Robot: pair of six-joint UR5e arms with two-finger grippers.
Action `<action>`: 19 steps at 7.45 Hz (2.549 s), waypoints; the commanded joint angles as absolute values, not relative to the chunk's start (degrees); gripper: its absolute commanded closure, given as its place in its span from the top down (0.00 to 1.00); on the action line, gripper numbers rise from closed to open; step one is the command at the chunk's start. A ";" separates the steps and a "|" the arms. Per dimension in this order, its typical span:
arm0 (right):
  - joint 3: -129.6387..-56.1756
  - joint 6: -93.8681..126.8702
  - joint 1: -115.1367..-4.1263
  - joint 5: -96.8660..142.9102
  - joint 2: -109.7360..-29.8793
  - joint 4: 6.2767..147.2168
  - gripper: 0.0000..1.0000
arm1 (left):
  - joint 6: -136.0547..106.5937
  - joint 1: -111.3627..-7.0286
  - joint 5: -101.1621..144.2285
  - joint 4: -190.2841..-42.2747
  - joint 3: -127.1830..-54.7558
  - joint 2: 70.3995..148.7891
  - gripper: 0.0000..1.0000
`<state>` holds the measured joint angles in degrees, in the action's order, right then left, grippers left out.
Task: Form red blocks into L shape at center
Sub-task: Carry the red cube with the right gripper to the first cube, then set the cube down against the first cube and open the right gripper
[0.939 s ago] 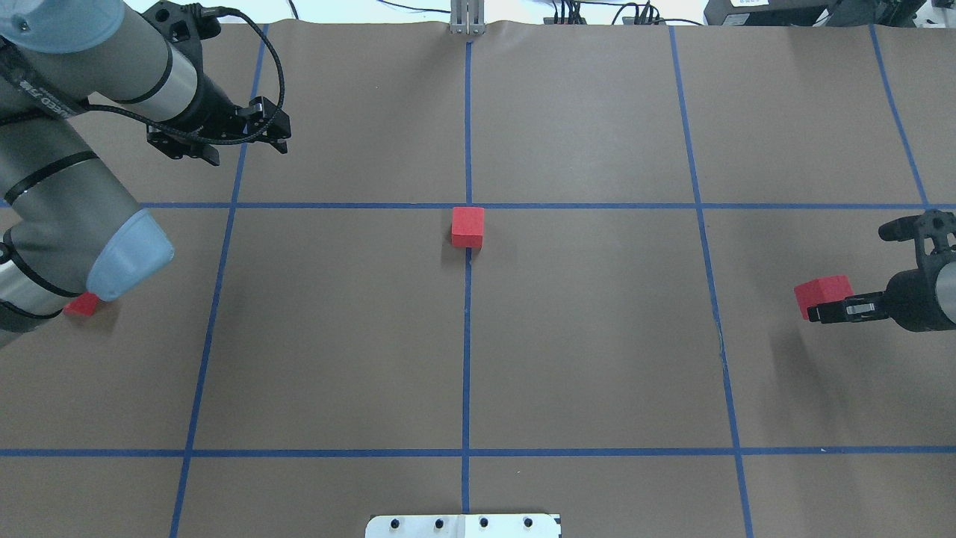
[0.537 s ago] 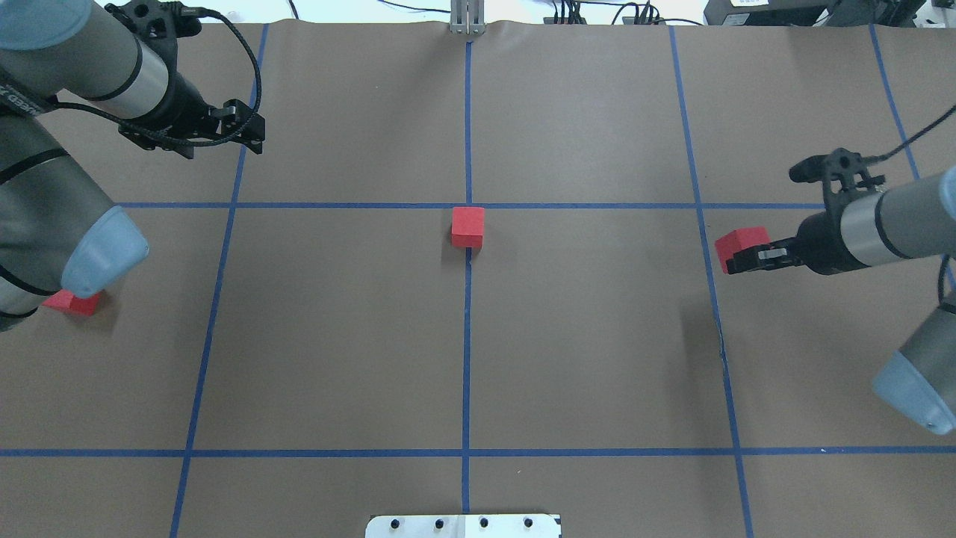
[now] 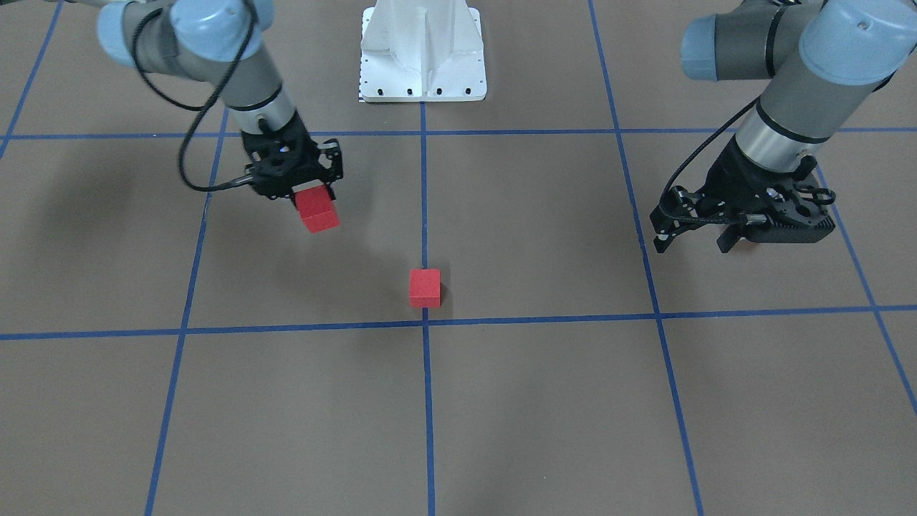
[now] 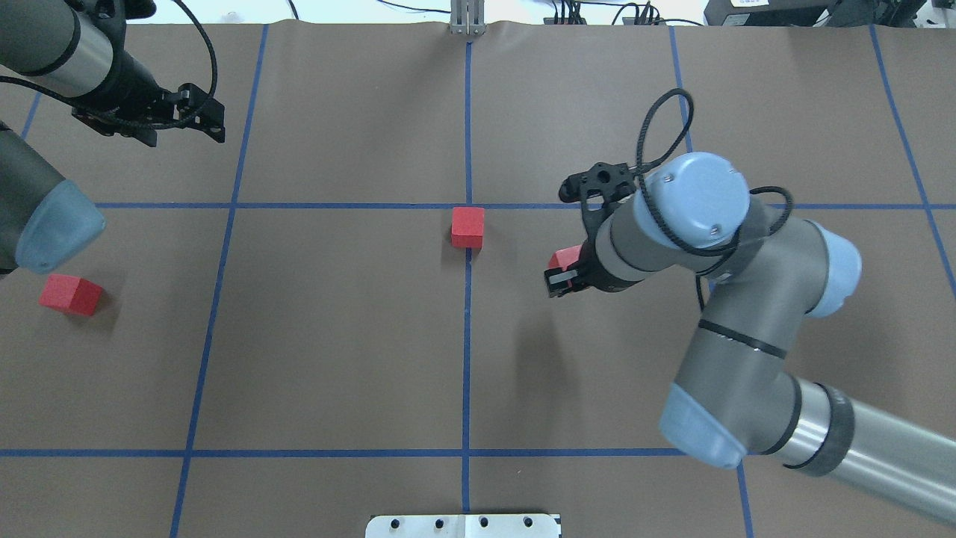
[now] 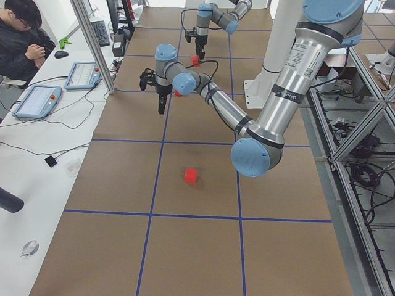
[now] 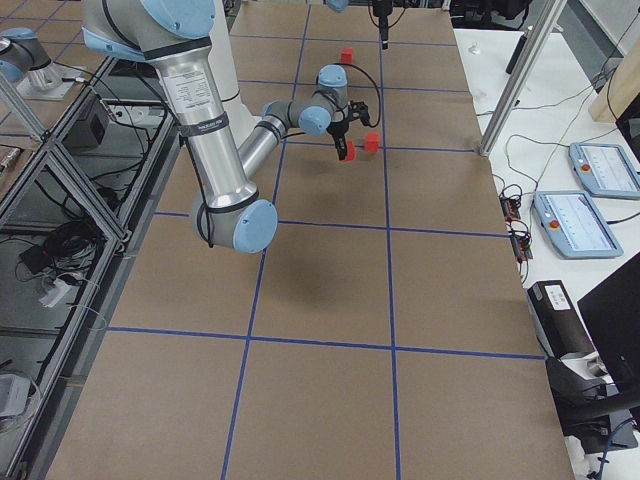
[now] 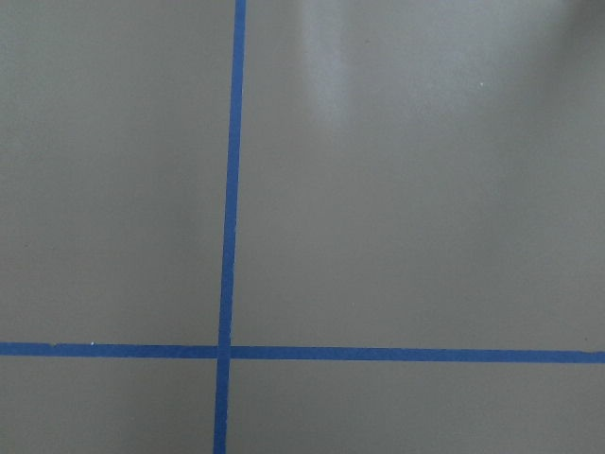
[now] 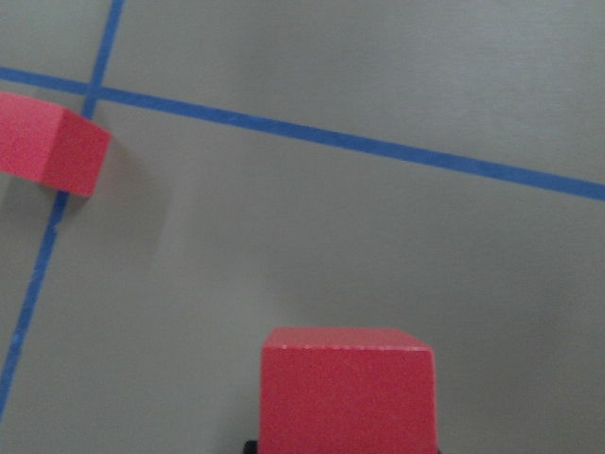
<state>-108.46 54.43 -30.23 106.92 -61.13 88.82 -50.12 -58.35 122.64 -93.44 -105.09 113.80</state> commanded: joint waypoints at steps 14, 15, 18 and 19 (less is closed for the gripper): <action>-80.61 71.02 -26.63 97.03 -41.57 83.15 0.00 | -43.15 -59.50 123.05 -93.52 -104.50 109.78 1.00; -80.33 71.19 -26.63 97.29 -41.49 83.23 0.00 | -43.07 -59.50 123.05 -93.52 -104.41 109.69 1.00; -79.89 70.23 -26.54 98.00 -41.22 83.14 0.00 | -42.89 -59.50 123.05 -93.52 -104.41 109.60 1.00; -79.89 69.88 -26.54 98.35 -41.13 83.14 0.00 | -42.80 -59.50 123.05 -93.52 -104.41 109.69 1.00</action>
